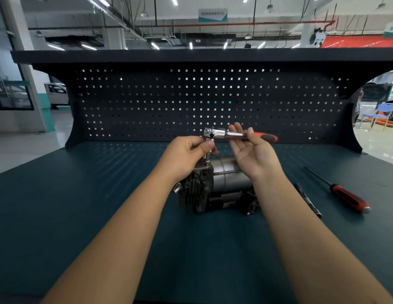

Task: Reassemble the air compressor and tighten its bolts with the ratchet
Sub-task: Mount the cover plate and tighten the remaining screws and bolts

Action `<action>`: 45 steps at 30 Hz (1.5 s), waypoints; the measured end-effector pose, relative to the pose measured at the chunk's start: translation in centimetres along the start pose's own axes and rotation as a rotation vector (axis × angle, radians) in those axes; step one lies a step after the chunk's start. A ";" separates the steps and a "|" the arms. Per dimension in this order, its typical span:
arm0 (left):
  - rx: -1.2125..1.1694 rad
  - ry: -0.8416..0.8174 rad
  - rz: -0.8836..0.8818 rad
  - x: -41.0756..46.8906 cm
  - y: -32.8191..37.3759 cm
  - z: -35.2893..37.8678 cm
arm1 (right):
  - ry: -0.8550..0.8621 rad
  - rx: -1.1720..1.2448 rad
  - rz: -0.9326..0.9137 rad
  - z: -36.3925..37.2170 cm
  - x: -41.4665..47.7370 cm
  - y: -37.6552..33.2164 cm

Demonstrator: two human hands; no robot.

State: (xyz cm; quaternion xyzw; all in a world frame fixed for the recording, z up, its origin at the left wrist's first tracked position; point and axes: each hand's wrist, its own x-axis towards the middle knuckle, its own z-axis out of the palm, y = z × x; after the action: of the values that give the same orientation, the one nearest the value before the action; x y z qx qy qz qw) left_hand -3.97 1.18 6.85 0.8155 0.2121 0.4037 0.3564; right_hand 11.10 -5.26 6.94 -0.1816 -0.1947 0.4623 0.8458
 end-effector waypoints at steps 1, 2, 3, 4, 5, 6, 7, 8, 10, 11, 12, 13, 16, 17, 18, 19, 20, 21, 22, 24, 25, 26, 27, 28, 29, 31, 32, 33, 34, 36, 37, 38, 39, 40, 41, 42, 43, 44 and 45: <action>-0.003 -0.003 0.005 0.0 0.0 0.0 | -0.038 0.003 -0.023 -0.1 -0.4 0.1; 0.000 -0.006 0.009 -0.1 -0.1 0.0 | -0.075 0.009 -0.057 -0.3 -1.0 0.1; 0.004 -0.008 0.012 -0.1 -0.1 0.0 | -0.099 0.000 -0.116 -0.4 -1.7 0.2; 0.006 -0.012 0.012 -0.1 -0.1 -0.1 | -0.121 -0.027 -0.200 -0.5 -2.4 0.3; 0.001 -0.013 0.010 -0.1 -0.1 -0.1 | -0.127 -0.073 -0.304 -0.6 -3.2 0.8; -0.011 -0.010 0.006 -0.2 -0.1 -0.1 | -0.125 -0.126 -0.413 -0.6 -4.1 1.3; -0.041 -0.003 0.001 -0.2 -0.1 -0.1 | -0.110 -0.179 -0.520 -0.6 -4.9 1.9; -0.090 0.007 -0.004 -0.4 -0.1 -0.1 | -0.103 -0.232 -0.623 -0.5 -5.6 2.5; -0.179 0.036 -0.002 -0.6 -0.1 -0.1 | -0.109 -0.360 -0.815 -0.4 -6.8 3.7; -0.199 0.054 0.000 -0.7 -0.1 -0.1 | -0.120 -0.437 -0.918 -0.2 -7.2 4.2; -0.209 0.071 -0.001 -0.8 -0.1 -0.1 | -0.149 -0.513 -1.016 -0.1 -7.5 4.5; -0.213 0.085 -0.004 -0.9 0.0 0.0 | -0.189 -0.585 -1.097 0.1 -7.6 4.8; -0.233 0.109 -0.021 -0.9 0.2 0.2 | -0.287 -0.748 -1.208 -0.1 -7.7 6.1; -0.225 0.113 -0.029 -0.8 0.2 0.3 | -0.271 -0.773 -1.217 -0.6 -7.7 6.6; -0.202 0.120 -0.032 -0.8 0.2 0.4 | -0.234 -0.785 -1.217 -1.0 -7.7 6.9; -0.170 0.129 -0.034 -0.7 0.2 0.4 | -0.206 -0.789 -1.196 -1.4 -7.9 7.1; -0.145 0.139 -0.035 -0.6 0.2 0.5 | -0.217 -0.797 -1.139 -1.5 -8.0 7.0; -0.135 0.144 -0.039 -0.6 0.2 0.5 | -0.241 -0.807 -1.071 -1.3 -8.2 6.8; -0.143 0.141 -0.044 -0.6 0.2 0.6 | -0.250 -0.804 -1.013 -1.0 -8.4 6.5; -0.177 0.114 -0.046 -0.6 0.2 0.6 | -0.185 -0.752 -1.023 -0.2 -8.6 5.6; -0.178 0.102 -0.044 -0.6 0.2 0.6 | -0.162 -0.737 -1.054 0.2 -8.6 5.0; -0.162 0.095 -0.044 -0.6 0.1 0.6 | -0.155 -0.712 -1.044 0.5 -8.5 4.4; -0.137 0.088 -0.046 -0.5 0.0 0.5 | -0.140 -0.675 -0.992 0.7 -8.3 4.0; -0.117 0.081 -0.050 -0.4 -0.2 0.4 | -0.118 -0.632 -0.918 0.8 -7.7 3.4; -0.107 0.073 -0.058 -0.4 -0.3 0.3 | -0.087 -0.577 -0.832 0.9 -7.1 2.9; -0.105 0.056 -0.067 -0.4 -0.4 0.2 | -0.050 -0.395 -0.605 0.9 -5.3 1.8; -0.102 0.051 -0.061 -0.4 -0.4 0.2 | -0.049 -0.285 -0.461 1.0 -4.1 1.3; -0.096 0.045 -0.050 -0.4 -0.3 0.1 | -0.040 -0.179 -0.304 1.1 -3.1 0.9; -0.084 0.037 -0.037 -0.4 -0.3 0.1 | -0.029 -0.070 -0.150 1.2 -2.2 0.6; -0.046 0.021 -0.012 -0.4 -0.3 0.0 | -0.018 0.096 0.042 0.9 -1.3 0.5; -0.031 0.013 -0.007 -0.3 -0.3 0.0 | -0.023 0.110 0.049 0.7 -1.1 0.6; -0.026 0.004 -0.006 -0.2 -0.4 0.0 | -0.040 0.100 0.006 0.5 -1.2 0.9; -0.023 -0.003 -0.005 -0.2 -0.4 0.0 | -0.064 0.076 -0.070 0.4 -1.5 1.2; -0.019 -0.006 -0.002 -0.2 -0.4 -0.1 | -0.095 0.049 -0.159 0.4 -2.1 1.6; -0.009 -0.006 0.003 -0.1 -0.4 -0.1 | -0.113 -0.002 -0.263 0.3 -2.7 1.8; 0.000 -0.006 0.006 -0.1 -0.4 0.0 | -0.133 -0.064 -0.383 0.3 -3.3 2.2; 0.002 -0.004 0.005 0.0 -0.4 0.0 | -0.136 -0.156 -0.514 0.5 -4.1 2.7; -0.011 0.001 0.001 0.0 -0.4 0.1 | -0.131 -0.265 -0.659 0.6 -4.8 3.1; -0.037 0.008 -0.003 -0.1 -0.3 0.2 | -0.136 -0.374 -0.792 0.8 -5.5 3.6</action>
State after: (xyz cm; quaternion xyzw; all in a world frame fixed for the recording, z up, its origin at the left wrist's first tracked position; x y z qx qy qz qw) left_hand -3.89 1.28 6.51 0.8068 0.2071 0.4102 0.3713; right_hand 5.41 -8.04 4.95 -0.2122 -0.3850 0.0705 0.8954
